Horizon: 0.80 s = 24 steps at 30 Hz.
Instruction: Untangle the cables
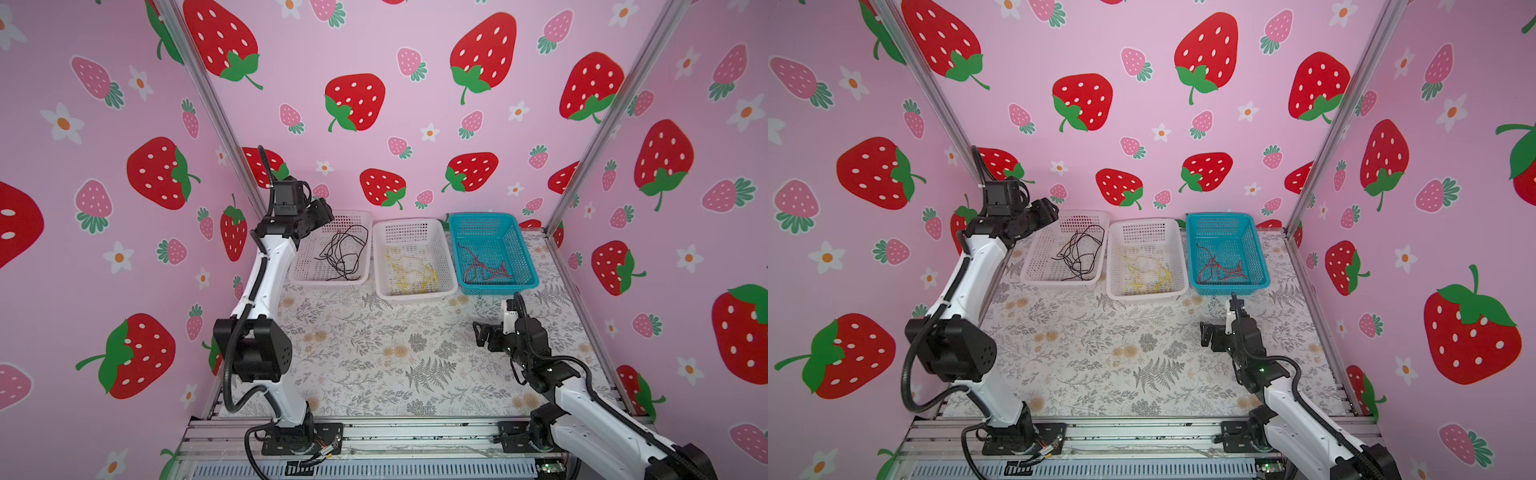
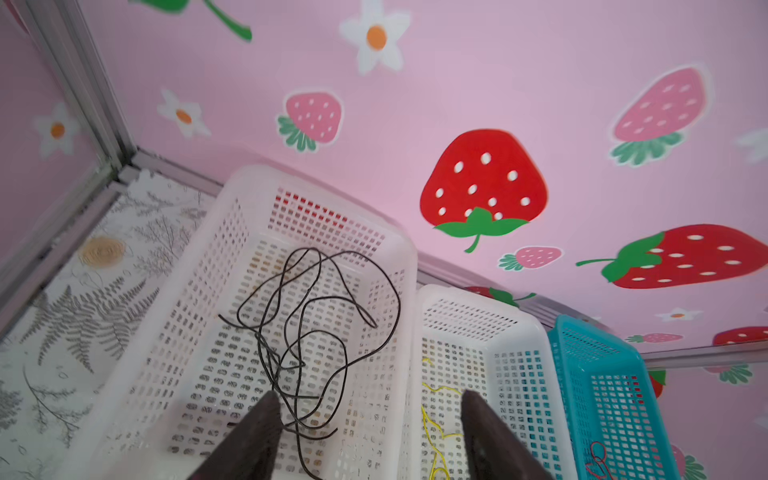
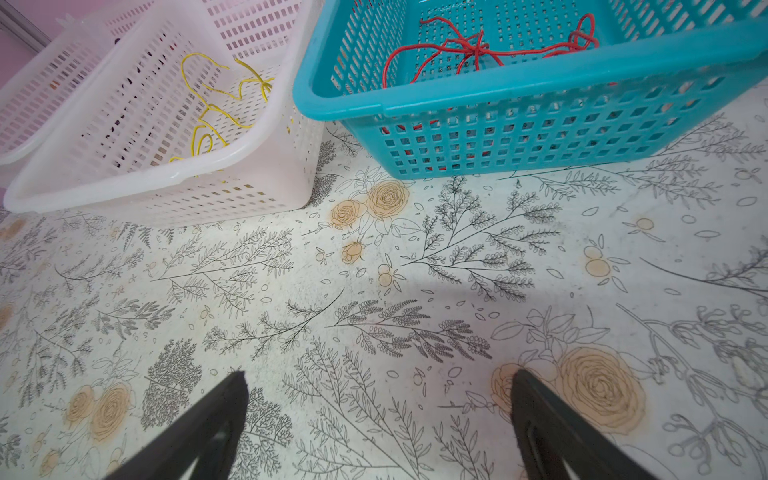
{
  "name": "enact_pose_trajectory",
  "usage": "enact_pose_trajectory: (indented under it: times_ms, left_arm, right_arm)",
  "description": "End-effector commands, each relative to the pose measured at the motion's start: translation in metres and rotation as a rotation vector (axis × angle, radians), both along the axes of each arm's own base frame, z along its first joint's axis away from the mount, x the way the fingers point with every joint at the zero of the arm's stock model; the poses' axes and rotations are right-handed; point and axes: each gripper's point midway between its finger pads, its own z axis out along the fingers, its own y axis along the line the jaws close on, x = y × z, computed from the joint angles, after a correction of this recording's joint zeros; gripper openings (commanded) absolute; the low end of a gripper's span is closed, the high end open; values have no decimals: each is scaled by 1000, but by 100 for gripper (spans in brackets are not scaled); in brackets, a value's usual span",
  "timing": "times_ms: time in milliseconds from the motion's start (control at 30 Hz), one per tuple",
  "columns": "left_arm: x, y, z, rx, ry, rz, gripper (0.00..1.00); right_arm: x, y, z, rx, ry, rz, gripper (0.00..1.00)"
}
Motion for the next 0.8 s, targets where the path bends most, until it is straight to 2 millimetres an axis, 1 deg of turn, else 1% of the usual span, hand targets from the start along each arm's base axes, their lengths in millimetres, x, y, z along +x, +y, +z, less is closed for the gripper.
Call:
enact_pose_trajectory:
  times_ms: [0,33,100,133,200,333,467,600,700,767]
  left_arm:
    - [-25,-16,25,49,-113,-14,85]
    - [-37,-21,29,92,-138,-21,90]
    - [-56,-32,33,174,-194,-37,96]
    - [-66,-37,31,204,-222,-44,100]
    - [-82,-47,25,245,-250,-65,99]
    - [-110,-54,10,288,-254,-73,99]
    - [-136,-47,-5,350,-251,-63,99]
    - [-159,-41,-23,362,-222,-52,99]
    - [-176,-37,-46,336,-171,-45,99]
    - [-185,-34,-66,323,-129,-43,99]
  right_arm:
    - [5,-3,13,-15,-48,-19,99]
    - [5,-4,14,-16,-49,-23,99]
    - [5,-5,16,-16,-52,-29,99]
    - [7,-6,19,-13,-58,-39,99]
    - [9,-7,26,-2,-76,-56,99]
    - [16,-7,49,23,-116,-76,99]
    - [23,-5,76,34,-169,-81,99]
    - [27,-4,102,65,-235,-87,99]
    - [33,-9,123,42,-301,-107,99]
    - [36,-11,138,14,-349,-114,99]
